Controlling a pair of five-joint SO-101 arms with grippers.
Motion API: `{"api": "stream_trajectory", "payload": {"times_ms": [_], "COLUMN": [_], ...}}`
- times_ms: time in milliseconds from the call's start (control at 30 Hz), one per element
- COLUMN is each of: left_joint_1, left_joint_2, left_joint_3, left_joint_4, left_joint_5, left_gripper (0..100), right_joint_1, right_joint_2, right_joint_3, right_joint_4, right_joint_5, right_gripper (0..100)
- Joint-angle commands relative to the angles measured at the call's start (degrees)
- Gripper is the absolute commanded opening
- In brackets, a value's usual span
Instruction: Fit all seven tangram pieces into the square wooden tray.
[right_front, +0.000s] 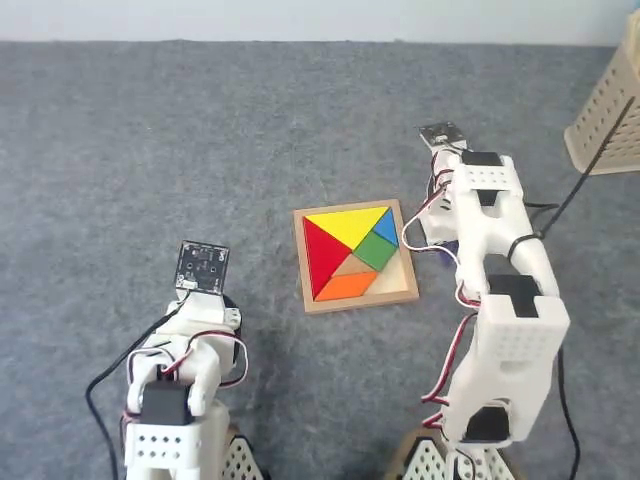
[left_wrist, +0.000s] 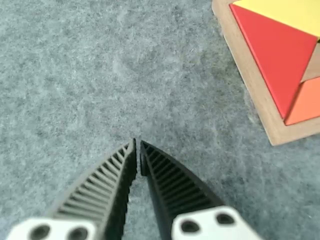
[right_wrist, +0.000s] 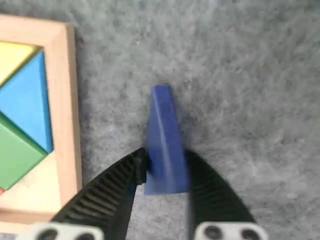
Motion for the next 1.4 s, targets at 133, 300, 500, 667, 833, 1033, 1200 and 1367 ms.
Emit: {"api": "stream_trajectory", "payload": {"times_ms": [133, 300, 500, 667, 833, 1033, 1200, 1367], "left_joint_1": [-0.4, -0.4, -0.3, -0.3, -0.3, -0.3, -0.3, -0.3], "left_joint_2": [-0.2, -0.2, -0.2, -0.2, -0.2, -0.2, -0.2, -0.2], "left_joint_3": [-0.3, -0.3, -0.3, -0.3, -0.3, -0.3, -0.3, -0.3], "left_joint_4": [0.3, 0.3, 0.3, 0.3, 0.3, 0.3, 0.3, 0.3], "left_joint_5": [0.5, 0.5, 0.5, 0.5, 0.5, 0.5, 0.5, 0.5], "left_gripper": [1, 1, 1, 1, 1, 1, 1, 1], "right_joint_1": [0.4, 0.3, -4.2, -12.5, -19.7, -21.7, -23.3, -23.3], "right_joint_2": [-3.6, -7.7, -26.5, -39.0, -36.2, -26.9, -24.7, -24.4], "right_joint_3": [0.3, 1.3, 17.4, 31.6, 30.2, 22.0, 21.2, 21.3], "right_joint_4": [-0.1, 2.4, -2.1, -10.4, -11.6, -11.3, -9.2, -7.7], "right_joint_5": [0.4, 0.4, 0.2, -3.9, -12.8, -40.9, -57.8, -62.2], "right_gripper": [4.0, 0.9, 0.6, 0.6, 0.6, 0.7, 8.2, 11.3]}}
